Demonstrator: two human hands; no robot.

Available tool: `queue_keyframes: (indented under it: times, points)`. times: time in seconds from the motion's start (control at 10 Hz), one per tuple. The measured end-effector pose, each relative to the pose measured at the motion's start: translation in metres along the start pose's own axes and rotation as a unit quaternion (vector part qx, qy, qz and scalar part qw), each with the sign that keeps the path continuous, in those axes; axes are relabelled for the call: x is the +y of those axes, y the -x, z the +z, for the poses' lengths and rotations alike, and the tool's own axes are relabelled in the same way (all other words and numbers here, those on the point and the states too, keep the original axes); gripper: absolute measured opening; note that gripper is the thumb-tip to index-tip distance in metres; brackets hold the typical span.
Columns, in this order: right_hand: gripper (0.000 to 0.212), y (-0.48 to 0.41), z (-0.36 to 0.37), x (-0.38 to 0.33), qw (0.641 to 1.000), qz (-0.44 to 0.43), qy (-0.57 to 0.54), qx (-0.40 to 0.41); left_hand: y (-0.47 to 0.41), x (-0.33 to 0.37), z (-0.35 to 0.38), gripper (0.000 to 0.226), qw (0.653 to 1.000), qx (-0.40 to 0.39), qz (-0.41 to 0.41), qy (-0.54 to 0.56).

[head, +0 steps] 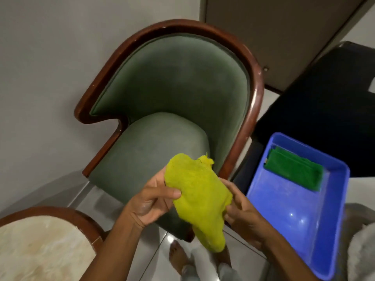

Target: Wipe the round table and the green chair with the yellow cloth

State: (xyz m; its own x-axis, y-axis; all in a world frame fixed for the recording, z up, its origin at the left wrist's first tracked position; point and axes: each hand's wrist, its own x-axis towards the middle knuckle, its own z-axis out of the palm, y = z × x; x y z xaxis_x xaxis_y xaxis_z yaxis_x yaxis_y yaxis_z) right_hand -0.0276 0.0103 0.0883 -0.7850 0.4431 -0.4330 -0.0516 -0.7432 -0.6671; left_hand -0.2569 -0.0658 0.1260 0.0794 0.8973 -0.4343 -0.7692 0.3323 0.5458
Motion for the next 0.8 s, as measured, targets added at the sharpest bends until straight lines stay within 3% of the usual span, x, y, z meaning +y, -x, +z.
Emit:
queue_keyframes:
  times: [0.1,0.2,0.3,0.4,0.5,0.6,0.7,0.8]
  points:
    - [0.058,0.046,-0.028,-0.005,0.988,-0.139,-0.06,-0.002,-0.015,-0.023,0.053,0.079,0.995,-0.098,-0.008,-0.019]
    - [0.061,0.083,-0.049,-0.019,0.98,-0.103,-0.151,0.072,-0.037,-0.044,0.08,0.08,0.989,-0.125,-0.03,-0.075]
    - [0.052,0.116,-0.114,-0.02,0.965,-0.001,-0.153,0.212,-0.069,-0.091,0.105,0.056,0.974,-0.073,-0.08,-0.198]
    - [0.021,0.138,-0.156,-0.024,0.939,-0.002,-0.144,0.313,-0.09,-0.136,0.114,0.044,0.955,0.015,-0.121,-0.269]
    - [0.049,0.153,-0.203,-0.018,0.916,0.02,-0.146,0.373,-0.122,-0.201,0.119,0.039,0.917,0.106,-0.128,-0.363]
    - [0.029,0.153,-0.217,-0.011,0.921,0.02,-0.045,0.387,-0.142,-0.227,0.123,0.035,0.907,0.109,-0.093,-0.396]
    - [0.051,0.147,-0.235,0.014,0.834,0.103,0.215,0.498,-0.156,-0.242,0.116,0.031,0.863,0.125,-0.056,-0.487]
    - [0.071,0.143,-0.234,0.027,0.76,0.186,0.358,0.509,-0.151,-0.247,0.103,0.041,0.737,0.16,-0.078,-0.653]
